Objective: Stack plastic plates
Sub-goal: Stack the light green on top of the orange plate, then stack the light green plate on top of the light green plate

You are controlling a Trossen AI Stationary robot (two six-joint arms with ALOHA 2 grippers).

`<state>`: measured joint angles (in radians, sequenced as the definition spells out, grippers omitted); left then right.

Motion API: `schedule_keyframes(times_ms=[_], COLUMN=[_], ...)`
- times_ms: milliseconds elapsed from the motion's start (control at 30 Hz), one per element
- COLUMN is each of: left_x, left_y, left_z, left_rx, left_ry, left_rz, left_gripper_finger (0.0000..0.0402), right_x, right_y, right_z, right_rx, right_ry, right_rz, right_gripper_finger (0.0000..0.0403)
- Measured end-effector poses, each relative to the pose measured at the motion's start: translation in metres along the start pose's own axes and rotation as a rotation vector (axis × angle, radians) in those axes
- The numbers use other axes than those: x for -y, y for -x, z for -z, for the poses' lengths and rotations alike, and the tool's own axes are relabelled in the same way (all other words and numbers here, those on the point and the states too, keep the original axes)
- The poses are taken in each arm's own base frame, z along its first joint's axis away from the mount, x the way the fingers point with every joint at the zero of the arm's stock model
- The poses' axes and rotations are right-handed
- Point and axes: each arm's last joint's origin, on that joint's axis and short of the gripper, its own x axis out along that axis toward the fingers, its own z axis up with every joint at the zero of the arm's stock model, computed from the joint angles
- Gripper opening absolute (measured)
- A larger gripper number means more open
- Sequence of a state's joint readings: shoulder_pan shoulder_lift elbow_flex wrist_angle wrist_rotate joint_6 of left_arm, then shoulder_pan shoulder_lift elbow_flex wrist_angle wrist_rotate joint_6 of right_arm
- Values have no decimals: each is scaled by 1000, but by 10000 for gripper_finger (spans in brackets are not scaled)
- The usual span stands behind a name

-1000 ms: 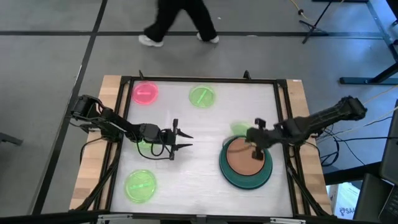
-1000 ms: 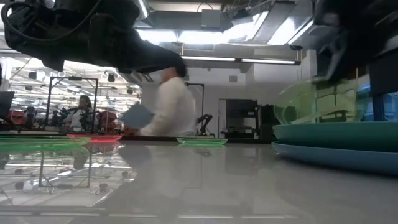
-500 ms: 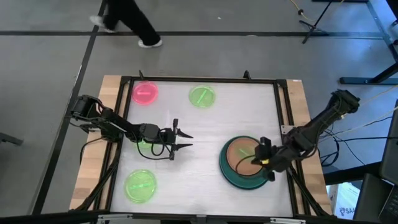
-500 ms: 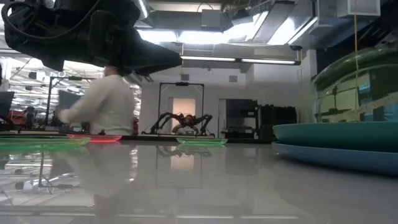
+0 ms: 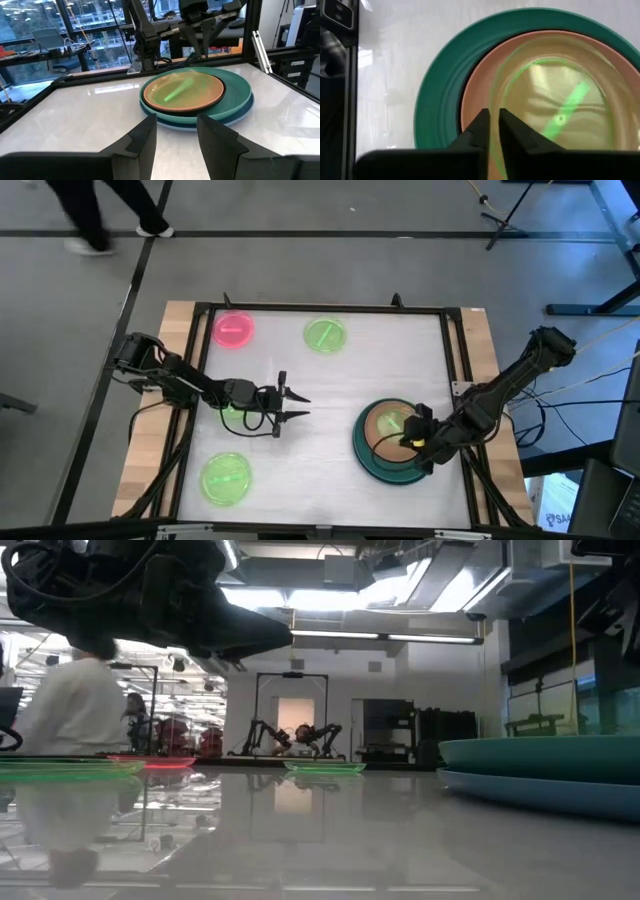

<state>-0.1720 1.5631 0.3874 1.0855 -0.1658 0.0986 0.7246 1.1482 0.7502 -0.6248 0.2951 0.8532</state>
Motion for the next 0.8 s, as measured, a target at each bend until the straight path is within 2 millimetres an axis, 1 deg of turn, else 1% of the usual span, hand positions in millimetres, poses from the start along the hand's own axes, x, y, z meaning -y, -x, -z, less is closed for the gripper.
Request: schedule_keyframes(times_ms=[233,367,467,600,700,800], left_x=[1,-1,-4,-14,-30,-52], left_y=[0,0,-6,-25,-38,-47], left_z=[0,1,1,-4,-8,-18], left_rx=[0,-11,-68,-228,-402,-522], left_ry=[2,1,-16,-50,-73,-71], left_rz=[2,-46,-88,-137,-194,-247], left_gripper_finger=[134,134,134,134,134,134], right_x=[5,13,18,20,20,19], right_y=[-2,-5,-6,-11,-16,-20], right_z=[-5,-12,-19,-28,-36,-40], right_rx=[8,37,84,165,201,223], right_ry=[-10,12,45,107,136,168], right_rz=[22,67,118,172,175,179], right_gripper_finger=[131,164,176,179,179,179])
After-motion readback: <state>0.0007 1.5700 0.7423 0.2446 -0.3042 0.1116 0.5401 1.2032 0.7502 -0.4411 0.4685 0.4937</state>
